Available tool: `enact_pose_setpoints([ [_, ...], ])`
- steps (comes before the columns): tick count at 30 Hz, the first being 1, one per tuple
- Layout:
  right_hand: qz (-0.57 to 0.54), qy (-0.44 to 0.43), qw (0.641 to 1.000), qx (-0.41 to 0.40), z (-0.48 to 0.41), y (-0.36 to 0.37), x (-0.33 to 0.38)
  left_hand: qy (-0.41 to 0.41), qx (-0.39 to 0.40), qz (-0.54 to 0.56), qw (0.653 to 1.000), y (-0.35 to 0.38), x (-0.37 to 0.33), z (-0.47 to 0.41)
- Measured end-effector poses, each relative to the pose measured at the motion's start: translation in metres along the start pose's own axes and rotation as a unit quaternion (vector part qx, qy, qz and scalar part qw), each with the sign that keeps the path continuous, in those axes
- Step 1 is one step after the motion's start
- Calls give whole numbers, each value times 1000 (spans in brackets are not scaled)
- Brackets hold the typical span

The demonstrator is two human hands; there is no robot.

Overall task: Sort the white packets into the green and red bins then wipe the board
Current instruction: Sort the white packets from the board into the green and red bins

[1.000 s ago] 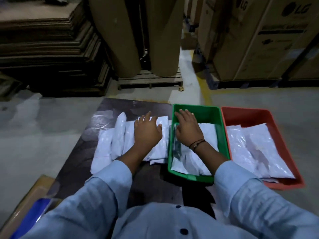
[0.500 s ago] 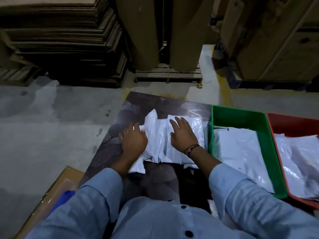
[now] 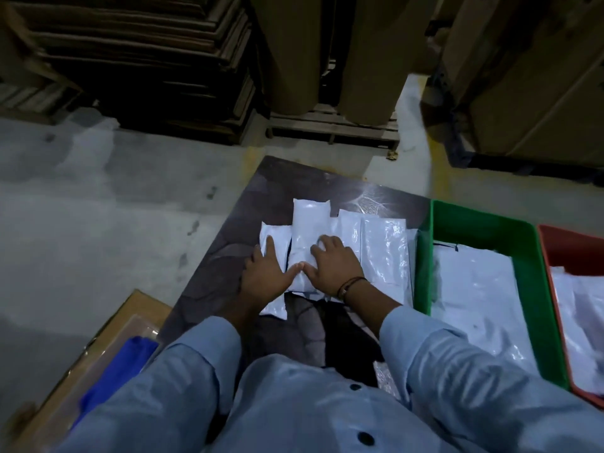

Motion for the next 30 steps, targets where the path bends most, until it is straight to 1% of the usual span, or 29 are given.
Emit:
enact_pose_setpoints([
  [3, 3, 32, 999, 16, 7, 8, -4, 20, -5, -22, 1000, 3, -4, -4],
  [6, 7, 48, 999, 22, 5, 7, -1, 21, 1, -15, 1000, 7, -8, -2],
  [11, 0, 68, 996, 49, -2, 8, 0, 27, -2, 74, 997, 6, -1, -1],
  [13, -27, 75, 996, 46, 0, 12, 0, 28, -16, 88, 996, 1, 6, 0],
  [16, -81, 64, 993, 61, 4, 19, 8, 20, -39, 97, 994, -6, 15, 4],
  [20, -75, 40, 992, 97, 6, 26, 15, 1, -43, 107, 993, -6, 24, 10],
  [25, -56, 67, 995, 56, 5, 19, 12, -6, 8, 37, 999, 6, 20, 25],
  [27, -41, 60, 996, 48, 1, 18, 15, 0, 5, 19, 1000, 7, 18, 28],
  [30, -25, 48, 998, 40, -2, 20, 16, 2, -13, 21, 1000, 7, 19, 30],
])
Point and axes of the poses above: each hand's wrist, its own z-axis away from the middle knuckle, its own y-axis out of the palm, x = y × z, the point moved 10 cm from there along -z, towards the middle knuckle, and after that the axes turned 1 degree about y, right-handed, at the moved point
